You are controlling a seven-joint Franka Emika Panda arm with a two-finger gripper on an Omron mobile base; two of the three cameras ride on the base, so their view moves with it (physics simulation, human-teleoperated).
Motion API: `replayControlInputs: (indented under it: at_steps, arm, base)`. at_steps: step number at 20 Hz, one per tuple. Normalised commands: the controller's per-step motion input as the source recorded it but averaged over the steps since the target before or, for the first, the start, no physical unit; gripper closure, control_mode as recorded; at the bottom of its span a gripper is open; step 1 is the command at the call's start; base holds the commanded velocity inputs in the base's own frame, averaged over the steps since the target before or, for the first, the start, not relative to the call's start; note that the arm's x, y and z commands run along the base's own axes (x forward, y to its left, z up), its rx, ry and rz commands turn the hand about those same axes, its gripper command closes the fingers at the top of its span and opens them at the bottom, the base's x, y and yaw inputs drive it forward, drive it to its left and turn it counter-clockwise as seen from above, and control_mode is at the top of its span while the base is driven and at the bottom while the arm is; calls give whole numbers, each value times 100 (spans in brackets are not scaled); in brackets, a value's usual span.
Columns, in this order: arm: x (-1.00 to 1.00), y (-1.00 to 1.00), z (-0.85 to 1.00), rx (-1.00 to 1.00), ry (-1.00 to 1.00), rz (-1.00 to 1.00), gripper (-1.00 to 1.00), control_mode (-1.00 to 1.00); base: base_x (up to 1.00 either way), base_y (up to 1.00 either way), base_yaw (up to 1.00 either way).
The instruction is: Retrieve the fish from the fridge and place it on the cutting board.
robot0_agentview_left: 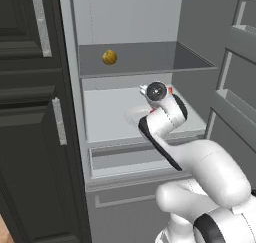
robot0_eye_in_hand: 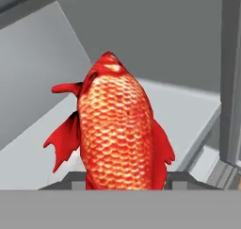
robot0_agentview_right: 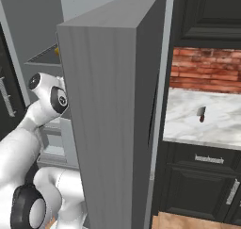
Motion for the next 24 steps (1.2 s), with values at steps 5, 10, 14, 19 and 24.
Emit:
replayControlInputs:
  at_steps: [5, 10, 14, 19, 24]
  arm:
    - [-100, -12, 100, 4, 24, -3, 100, -100]
    - [-100, -25, 71, 0, 34, 0, 100, -100]
    - [-100, -13, 13, -2, 26, 1, 100, -100]
    - [-28, 0, -1, -1, 0, 1, 100, -100]
    - [-1, 0, 0, 0, 0, 0, 100, -100]
  base:
    - [0, 0, 0]
    - [0, 0, 0]
    - [0, 0, 0]
    - [0, 0, 0]
    - [0, 0, 0]
